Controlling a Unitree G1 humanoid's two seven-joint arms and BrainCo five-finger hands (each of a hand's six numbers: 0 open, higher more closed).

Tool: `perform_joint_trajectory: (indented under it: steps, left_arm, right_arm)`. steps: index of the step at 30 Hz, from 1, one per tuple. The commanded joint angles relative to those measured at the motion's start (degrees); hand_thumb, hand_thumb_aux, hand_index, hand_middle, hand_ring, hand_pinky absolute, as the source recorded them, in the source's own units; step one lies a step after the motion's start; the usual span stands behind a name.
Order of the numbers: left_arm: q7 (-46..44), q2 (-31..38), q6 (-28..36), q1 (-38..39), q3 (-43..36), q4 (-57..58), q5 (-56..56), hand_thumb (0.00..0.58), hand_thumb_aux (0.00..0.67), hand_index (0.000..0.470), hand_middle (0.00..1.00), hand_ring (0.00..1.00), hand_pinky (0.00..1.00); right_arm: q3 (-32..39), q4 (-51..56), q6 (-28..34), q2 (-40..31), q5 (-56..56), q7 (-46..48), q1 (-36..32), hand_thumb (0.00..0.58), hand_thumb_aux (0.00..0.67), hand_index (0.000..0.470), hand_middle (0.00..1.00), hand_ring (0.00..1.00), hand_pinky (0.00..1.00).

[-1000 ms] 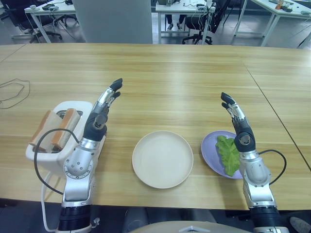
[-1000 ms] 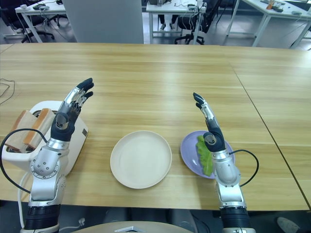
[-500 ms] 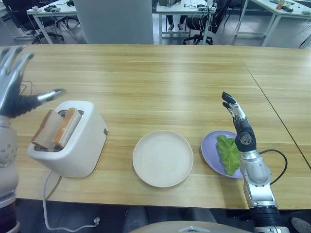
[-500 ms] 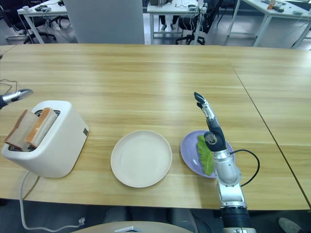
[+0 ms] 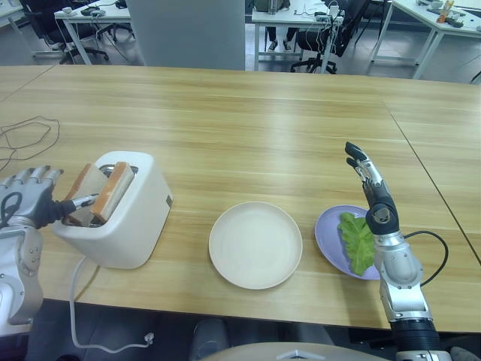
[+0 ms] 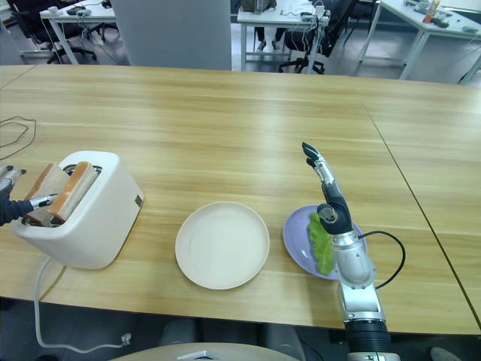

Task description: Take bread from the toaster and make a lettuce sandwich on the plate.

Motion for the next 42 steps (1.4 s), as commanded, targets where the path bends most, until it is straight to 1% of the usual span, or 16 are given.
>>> perform_joint_trajectory:
  steps: [1, 2, 3, 4, 5, 11, 14, 21, 23, 24, 25, 26, 33, 36, 41, 42]
  left_arm:
    - [0.0, -0.2, -0.2, -0.7, -3.0, 0.1, -1.0, 0.466, 0.373, 0.256, 0.0, 0.0, 0.0]
    - [0.4, -0.5, -0.3, -1.0, -3.3, -0.1, -1.5, 0.466, 0.373, 0.256, 0.0, 0.0, 0.0]
    - [0.7, -0.6, -0.4, -1.3, -3.7, -0.4, -1.8, 0.57, 0.583, 0.4, 0.0, 0.0, 0.0]
    - [1.0, -1.0, -0.5, -1.6, -3.9, -0.7, -2.3, 0.579, 0.641, 0.44, 0.0, 0.0, 0.0]
    - [1.4, -1.3, -0.5, -1.8, -4.1, -1.0, -2.7, 0.58, 0.67, 0.46, 0.0, 0.0, 0.0]
    - [6.6, -4.7, -1.3, -4.3, -2.6, -4.2, -6.3, 0.58, 0.67, 0.46, 0.0, 0.0, 0.0]
    - [9.3, -6.1, -1.8, -5.6, -0.4, -6.2, -8.4, 0.58, 0.67, 0.46, 0.0, 0.0, 0.0]
    - [13.8, -7.6, -3.8, -8.1, 5.4, -10.5, -14.3, 0.58, 0.67, 0.46, 0.0, 0.0, 0.0]
    - [15.0, -8.1, -5.7, -9.9, 8.0, -11.6, -18.1, 0.58, 0.67, 0.46, 0.48, 0.48, 0.48]
    - [15.4, -8.5, -6.9, -11.0, 9.4, -12.3, -20.9, 0.58, 0.67, 0.46, 0.66, 0.66, 0.66]
    - [15.6, -8.8, -7.7, -11.8, 10.3, -12.7, -22.7, 0.58, 0.67, 0.46, 0.66, 0.66, 0.66]
    - [15.8, -8.9, -8.5, -12.5, 11.1, -13.1, -24.0, 0.58, 0.67, 0.46, 1.0, 1.0, 1.0]
    - [16.6, -10.0, -14.9, -19.0, 11.3, -19.7, -32.6, 0.58, 0.67, 0.46, 1.0, 1.0, 1.0]
    - [13.8, -11.3, -15.0, -21.4, 6.9, -22.7, -36.9, 0.58, 0.67, 0.46, 1.0, 1.0, 1.0]
    - [8.3, -15.2, -11.2, -24.9, -3.4, -25.6, -43.4, 0.58, 0.67, 0.46, 1.0, 1.0, 1.0]
    - [7.5, -15.7, -10.7, -25.0, -4.7, -25.9, -43.8, 0.58, 0.67, 0.46, 1.0, 1.0, 1.0]
  right_arm:
    - [-0.2, 0.3, 0.5, -0.2, -0.1, 0.3, 0.0, 0.0, 0.0, 0.0, 0.0, 0.0, 0.0]
    - [-0.1, 0.2, 0.5, -0.2, -0.1, 0.4, 0.0, 0.0, 0.0, 0.0, 0.0, 0.0, 0.0]
    - [-0.1, 0.1, 0.6, -0.3, 0.0, 0.4, 0.1, 0.0, 0.0, 0.0, 0.0, 0.0, 0.0]
    - [-0.1, 0.1, 0.6, -0.3, 0.1, 0.5, 0.1, 0.0, 0.0, 0.0, 0.0, 0.0, 0.0]
    - [0.0, 0.1, 0.6, -0.3, 0.1, 0.6, 0.1, 0.0, 0.0, 0.0, 0.0, 0.0, 0.0]
    - [0.1, 0.0, 0.7, -0.5, -0.3, 1.0, 0.5, 0.0, 0.0, 0.0, 0.0, 0.0, 0.0]
    - [-0.5, 0.8, 1.7, -1.5, -4.4, 0.0, 0.3, 0.0, 0.0, 0.0, 0.0, 0.0, 0.0]
    - [-1.1, 4.7, 15.4, -12.5, -35.1, -11.9, -0.6, 0.0, 0.0, 0.0, 0.0, 0.0, 0.0]
    - [0.9, 5.8, 19.7, -16.5, -42.1, -12.9, 0.0, 0.0, 0.0, 0.0, 0.0, 0.0, 0.0]
    - [1.9, 6.5, 22.2, -18.2, -45.0, -12.6, 0.5, 0.0, 0.0, 0.0, 0.0, 0.0, 0.0]
    - [2.8, 6.9, 23.9, -19.2, -46.7, -12.5, 0.8, 0.0, 0.0, 0.0, 0.0, 0.0, 0.0]
    - [3.6, 7.3, 26.0, -20.1, -48.4, -12.2, 1.1, 0.0, 0.0, 0.0, 0.0, 0.0, 0.0]
    - [7.2, 4.3, 36.3, -24.1, -53.5, -6.2, 6.9, 0.0, 0.0, 0.0, 0.0, 0.0, 0.0]
    - [7.9, 0.7, 37.6, -25.1, -53.2, -4.4, 9.1, 0.0, 0.0, 0.0, 0.0, 0.0, 0.0]
    - [8.6, -1.9, 38.6, -26.5, -53.3, -3.4, 11.4, 0.0, 0.0, 0.0, 0.0, 0.0, 0.0]
    - [8.9, -1.9, 38.7, -26.6, -53.3, -3.4, 11.2, 0.104, 0.063, 0.043, 0.0, 0.0, 0.0]
